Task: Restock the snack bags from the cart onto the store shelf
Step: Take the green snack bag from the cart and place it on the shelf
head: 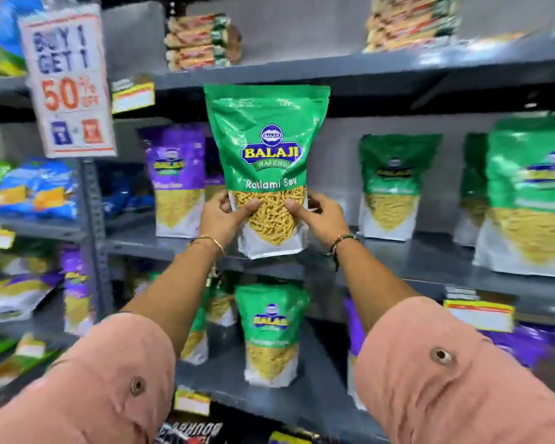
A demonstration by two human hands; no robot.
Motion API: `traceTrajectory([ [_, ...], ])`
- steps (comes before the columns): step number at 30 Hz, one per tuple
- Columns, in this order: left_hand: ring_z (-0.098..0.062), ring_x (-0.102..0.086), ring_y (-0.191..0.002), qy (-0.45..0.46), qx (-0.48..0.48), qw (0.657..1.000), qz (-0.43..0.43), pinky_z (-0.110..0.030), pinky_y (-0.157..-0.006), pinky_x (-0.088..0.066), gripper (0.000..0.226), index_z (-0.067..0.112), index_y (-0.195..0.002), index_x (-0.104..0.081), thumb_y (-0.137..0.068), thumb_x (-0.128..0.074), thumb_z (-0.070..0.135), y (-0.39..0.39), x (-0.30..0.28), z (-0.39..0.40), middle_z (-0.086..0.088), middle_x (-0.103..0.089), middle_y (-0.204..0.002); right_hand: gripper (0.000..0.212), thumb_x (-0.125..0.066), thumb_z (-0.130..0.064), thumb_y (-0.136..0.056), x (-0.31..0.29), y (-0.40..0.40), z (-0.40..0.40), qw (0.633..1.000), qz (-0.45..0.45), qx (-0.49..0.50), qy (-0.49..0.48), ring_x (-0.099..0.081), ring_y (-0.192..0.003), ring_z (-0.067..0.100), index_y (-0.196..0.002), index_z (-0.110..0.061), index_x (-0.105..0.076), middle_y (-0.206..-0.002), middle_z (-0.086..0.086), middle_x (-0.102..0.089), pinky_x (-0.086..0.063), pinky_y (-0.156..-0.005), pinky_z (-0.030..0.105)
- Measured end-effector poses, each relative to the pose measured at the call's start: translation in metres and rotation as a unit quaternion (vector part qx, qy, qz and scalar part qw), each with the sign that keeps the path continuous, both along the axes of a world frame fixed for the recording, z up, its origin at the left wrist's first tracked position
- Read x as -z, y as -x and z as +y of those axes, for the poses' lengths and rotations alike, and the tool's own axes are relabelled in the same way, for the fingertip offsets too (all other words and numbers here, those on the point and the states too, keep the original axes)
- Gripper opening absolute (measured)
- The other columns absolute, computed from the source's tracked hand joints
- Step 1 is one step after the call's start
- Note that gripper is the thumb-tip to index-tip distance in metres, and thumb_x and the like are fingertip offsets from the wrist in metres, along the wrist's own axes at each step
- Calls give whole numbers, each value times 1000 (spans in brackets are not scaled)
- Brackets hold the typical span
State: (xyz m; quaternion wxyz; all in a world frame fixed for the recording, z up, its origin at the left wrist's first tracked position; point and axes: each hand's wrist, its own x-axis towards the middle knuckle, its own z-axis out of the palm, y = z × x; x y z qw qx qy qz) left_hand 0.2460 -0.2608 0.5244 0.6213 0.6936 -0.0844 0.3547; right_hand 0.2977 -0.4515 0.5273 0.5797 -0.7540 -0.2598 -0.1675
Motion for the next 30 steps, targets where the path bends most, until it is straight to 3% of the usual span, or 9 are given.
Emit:
traceTrajectory([
  [2,-11,-68,-78,-19,23,1000,-5,-26,-76,-57,25,20,-85,-63,-67,-79,18,-23,-3,-41,13,-74,-73,69,-73,-62,-64,-1,-7,-44,999,5,33,-5,-64,-108,23,-114,-16,-66,-118,9,-69,-50,-99,47],
  [4,-19,-66,-82,-43,66,997,-1,-33,-81,-55,22,19,-86,-62,-70,-77,19,-44,-5,-83,2,-70,-82,66,-71,-61,-67,-1,-12,-86,997,16,70,-16,-63,-108,22,-114,-15,-65,-118,7,-69,-49,-100,46],
  [6,-3,-67,-72,-41,97,994,-2,-23,-73,-56,19,15,-90,-60,-76,-72,10,-58,-5,-121,2,-67,-84,58,-69,-58,-72,0,-14,-121,995,21,101,-10,-62,-109,20,-114,-19,-65,-117,1,-68,-48,-102,43],
  [8,11,-63,-59,-38,115,993,4,-9,-62,-53,20,12,-92,-59,-76,-70,6,-72,-4,-158,2,-66,-82,72,-64,-74,-62,4,-20,-154,990,22,141,-11,-63,-111,21,-114,-25,-64,-118,0,-69,-48,-101,47],
  [10,13,-62,-59,-48,133,990,14,-8,-62,-54,26,8,-98,-60,-76,-72,8,-84,0,-188,-6,-69,-90,78,-59,-79,-59,12,-30,-185,986,26,168,5,-63,-112,23,-115,-25,-62,-119,3,-69,-49,-100,49],
  [14,-17,-66,-84,-61,175,981,53,-32,-85,-56,40,3,-109,-58,-74,-73,15,-99,6,-228,-19,-68,-109,84,-57,-78,-62,27,-44,-223,981,43,189,0,-59,-118,27,-122,-20,-57,-127,8,-65,-46,-103,51],
  [20,-26,-64,-102,-72,159,983,66,-47,-97,-51,33,19,-104,-58,-74,-74,23,-123,19,-246,-18,-68,-112,50,-56,-38,-91,38,-53,-235,976,52,209,38,-55,-119,25,-131,-9,-50,-127,8,-61,-43,-105,43],
  [26,-27,-64,-104,-76,140,983,96,-49,-98,-50,38,22,-103,-58,-72,-74,36,-142,17,-244,-14,-69,-113,59,-48,-53,-90,37,-72,-231,968,67,230,70,-51,-127,31,-136,-16,-45,-140,13,-53,-41,-106,44],
  [30,-29,-64,-104,-87,133,982,102,-50,-97,-50,37,26,-97,-58,-69,-74,43,-146,20,-243,-13,-69,-112,94,-37,-84,-64,47,-84,-230,962,74,254,64,-52,-126,31,-136,-24,-45,-140,9,-54,-42,-106,50],
])
